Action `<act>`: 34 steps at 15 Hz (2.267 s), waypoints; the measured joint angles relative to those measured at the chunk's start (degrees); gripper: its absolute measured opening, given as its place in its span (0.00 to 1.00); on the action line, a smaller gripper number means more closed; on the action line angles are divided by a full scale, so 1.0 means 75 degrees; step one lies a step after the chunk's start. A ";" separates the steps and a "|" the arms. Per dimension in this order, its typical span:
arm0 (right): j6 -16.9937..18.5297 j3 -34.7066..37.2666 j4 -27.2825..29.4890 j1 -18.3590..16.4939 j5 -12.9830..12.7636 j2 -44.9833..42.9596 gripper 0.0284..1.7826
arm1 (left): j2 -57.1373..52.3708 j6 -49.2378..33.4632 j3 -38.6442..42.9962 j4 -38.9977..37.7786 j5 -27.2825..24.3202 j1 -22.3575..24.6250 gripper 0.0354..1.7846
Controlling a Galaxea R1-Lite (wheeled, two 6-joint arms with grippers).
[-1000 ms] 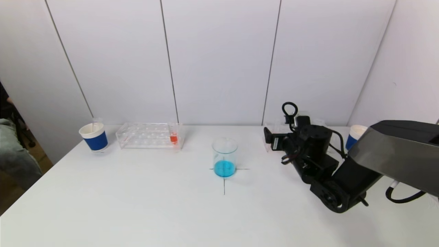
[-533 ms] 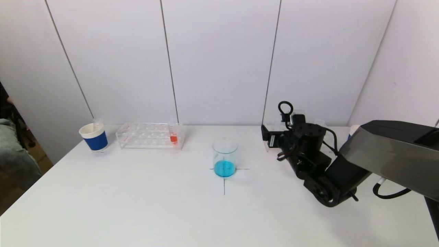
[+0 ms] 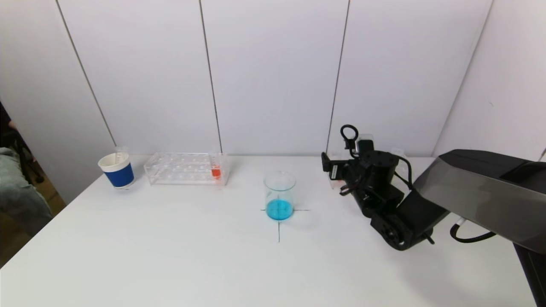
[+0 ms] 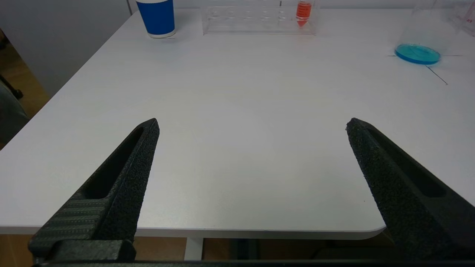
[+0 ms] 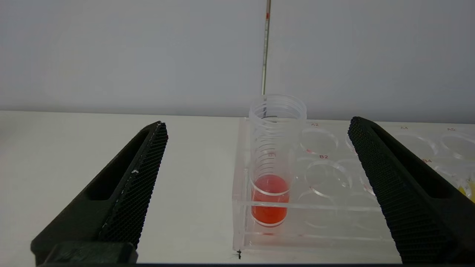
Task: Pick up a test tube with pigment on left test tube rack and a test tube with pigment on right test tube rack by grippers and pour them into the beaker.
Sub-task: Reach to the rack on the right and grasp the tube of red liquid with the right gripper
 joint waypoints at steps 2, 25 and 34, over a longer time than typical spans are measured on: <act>-0.0029 -0.0096 0.0000 -0.0070 0.0008 0.0062 0.99 | 0.0000 0.0000 0.0000 0.0000 0.0002 0.0003 0.99; -0.0078 -0.0291 0.0062 -0.0189 0.0021 0.0198 0.99 | 0.0000 0.0000 0.0002 -0.0003 0.0000 0.0003 0.99; -0.0145 -0.0332 0.0036 -0.0119 0.0015 0.0278 0.99 | 0.0000 0.0000 0.0000 0.0000 0.0002 0.0003 0.99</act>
